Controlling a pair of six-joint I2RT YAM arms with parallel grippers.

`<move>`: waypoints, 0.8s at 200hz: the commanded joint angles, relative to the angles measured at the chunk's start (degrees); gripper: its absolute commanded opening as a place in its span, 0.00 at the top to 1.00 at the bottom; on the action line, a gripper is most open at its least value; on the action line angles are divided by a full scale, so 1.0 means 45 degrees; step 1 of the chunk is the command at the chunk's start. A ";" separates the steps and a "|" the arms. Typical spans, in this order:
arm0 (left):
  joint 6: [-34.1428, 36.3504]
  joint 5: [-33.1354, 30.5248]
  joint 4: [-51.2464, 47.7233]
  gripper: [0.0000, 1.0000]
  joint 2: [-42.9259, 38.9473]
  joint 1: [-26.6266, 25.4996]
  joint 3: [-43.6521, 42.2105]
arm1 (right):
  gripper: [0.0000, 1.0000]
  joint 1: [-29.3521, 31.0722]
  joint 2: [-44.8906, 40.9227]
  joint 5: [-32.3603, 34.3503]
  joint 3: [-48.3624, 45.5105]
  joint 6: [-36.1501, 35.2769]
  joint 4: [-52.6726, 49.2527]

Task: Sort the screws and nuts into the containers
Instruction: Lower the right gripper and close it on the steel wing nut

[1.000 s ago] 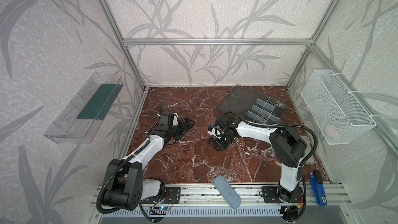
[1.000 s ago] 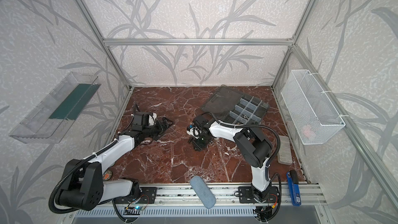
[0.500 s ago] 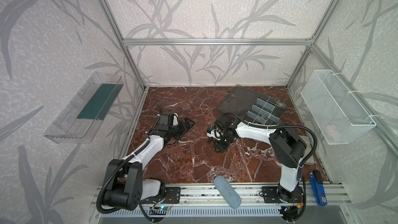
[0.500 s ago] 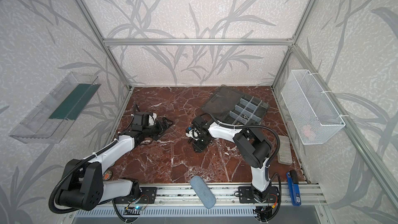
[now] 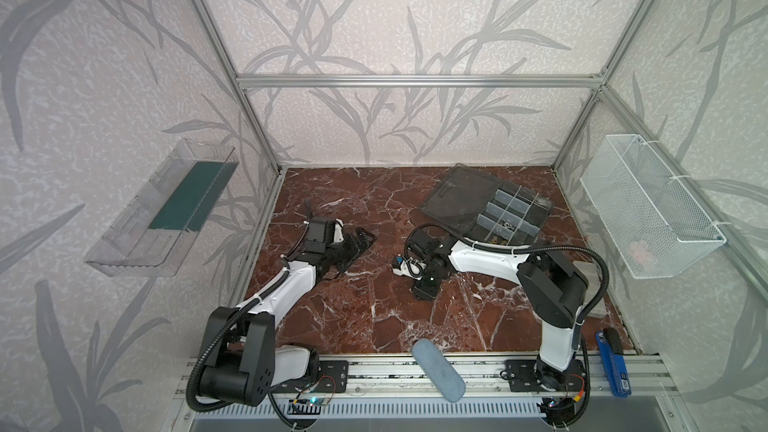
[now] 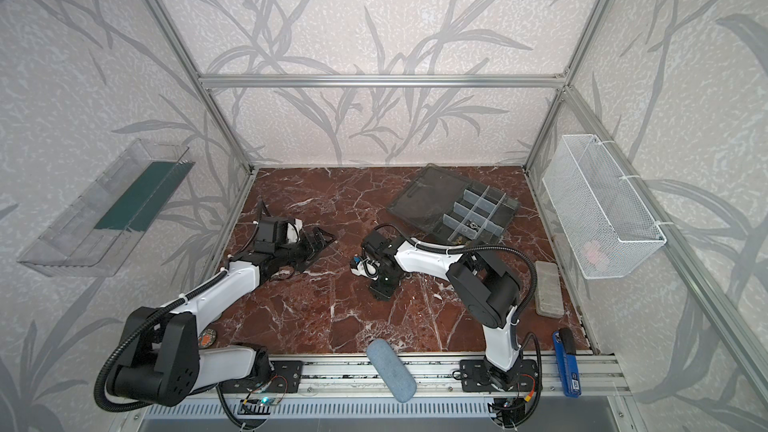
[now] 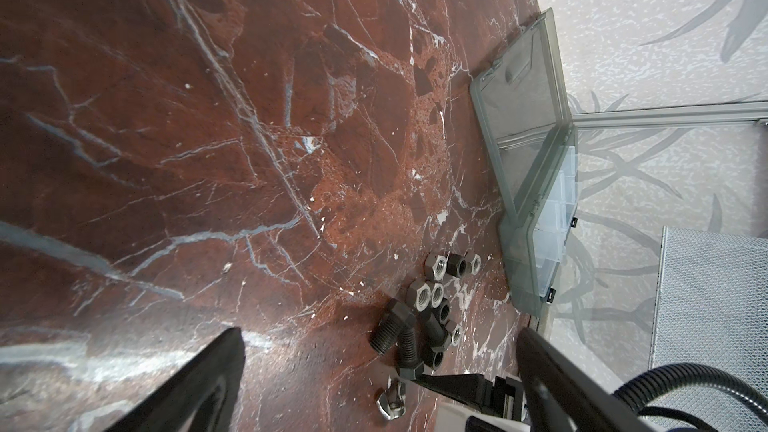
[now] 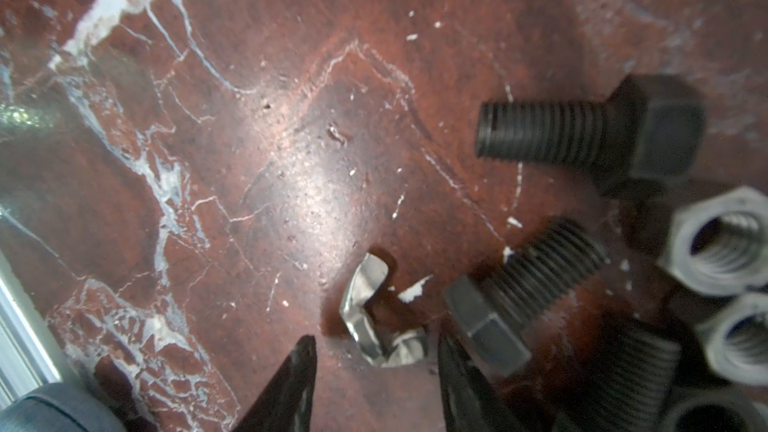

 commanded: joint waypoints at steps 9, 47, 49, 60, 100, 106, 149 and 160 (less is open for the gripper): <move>0.0032 0.0047 0.0080 0.00 -0.0191 0.0076 -0.0174 | 0.50 0.0047 0.0080 0.0470 0.0099 -0.0327 -0.0122; 0.0018 0.0062 0.0119 0.01 -0.0170 0.0095 -0.0183 | 0.50 0.0056 0.0192 0.0098 0.0487 -0.0488 -0.0154; 0.0019 0.0051 0.0120 0.00 -0.0178 0.0086 -0.0183 | 0.50 0.0056 0.0233 0.0074 0.0515 -0.0488 -0.0161; 0.0013 0.0038 0.0100 0.00 -0.0203 0.0095 -0.0186 | 0.50 0.0073 0.0355 0.0016 0.0625 -0.0527 -0.0202; 0.0033 0.0006 0.0041 0.01 -0.0279 0.0114 -0.0193 | 0.50 0.0258 0.0583 -0.0174 0.0672 -0.0634 -0.0189; 0.0032 -0.0002 0.0041 0.01 -0.0263 0.0115 -0.0183 | 0.50 0.0297 0.0607 -0.0174 0.0667 -0.0643 -0.0184; 0.0032 0.0032 0.0080 0.00 -0.0199 0.0115 -0.0164 | 0.52 0.0436 0.0814 -0.0155 0.0745 -0.0629 -0.0336; 0.0032 0.0028 0.0081 0.01 -0.0204 0.0115 -0.0184 | 0.56 0.0456 0.0848 -0.0174 0.0731 -0.0611 -0.0365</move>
